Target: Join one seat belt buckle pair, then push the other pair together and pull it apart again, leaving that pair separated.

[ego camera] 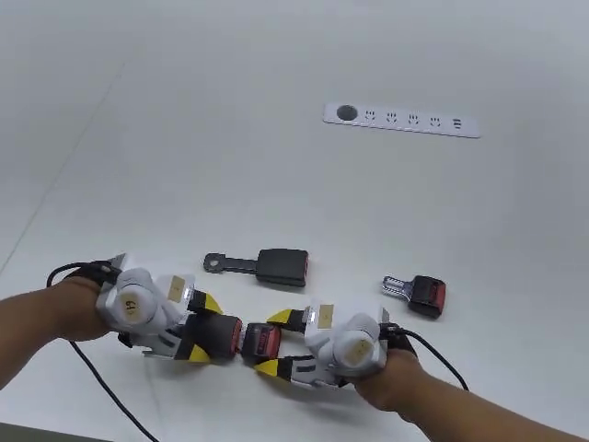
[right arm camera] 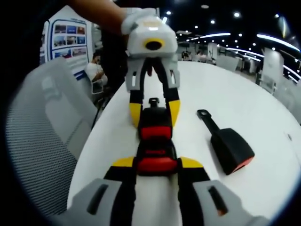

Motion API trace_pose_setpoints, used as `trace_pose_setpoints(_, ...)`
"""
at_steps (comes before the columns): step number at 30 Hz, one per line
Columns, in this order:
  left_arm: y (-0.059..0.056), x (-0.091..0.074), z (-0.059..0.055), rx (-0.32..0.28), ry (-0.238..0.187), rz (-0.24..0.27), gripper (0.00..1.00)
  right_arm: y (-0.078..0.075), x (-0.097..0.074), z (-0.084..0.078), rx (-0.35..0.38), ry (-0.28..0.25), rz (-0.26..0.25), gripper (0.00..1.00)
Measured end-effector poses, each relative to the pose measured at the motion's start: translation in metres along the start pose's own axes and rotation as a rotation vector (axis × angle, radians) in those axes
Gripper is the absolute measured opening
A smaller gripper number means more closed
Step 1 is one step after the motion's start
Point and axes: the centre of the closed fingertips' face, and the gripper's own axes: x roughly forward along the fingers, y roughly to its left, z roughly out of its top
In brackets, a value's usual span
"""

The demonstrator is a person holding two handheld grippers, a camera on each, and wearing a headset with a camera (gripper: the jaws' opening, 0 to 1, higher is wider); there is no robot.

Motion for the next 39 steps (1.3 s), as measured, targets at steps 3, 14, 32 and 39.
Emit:
trace_pose_setpoints(3, -0.002, -0.002, 0.002, 0.006, 0.002, -0.004, 0.35, -0.001, 0.0, 0.0, 0.001, 0.001, 0.006, 0.33)
trace_pose_setpoints(14, -0.001, 0.001, 0.0, 0.006, -0.023, -0.008, 0.34, -0.001, -0.005, 0.002, -0.022, -0.008, 0.002, 0.33)
trace_pose_setpoints(32, -0.002, 0.003, 0.003, 0.006, -0.037, -0.019, 0.34, -0.002, -0.012, 0.0, -0.017, -0.02, -0.009, 0.32)
trace_pose_setpoints(39, -0.002, 0.003, 0.002, 0.003, -0.039, -0.019, 0.34, -0.002, -0.013, 0.0, -0.017, -0.024, -0.01, 0.32)
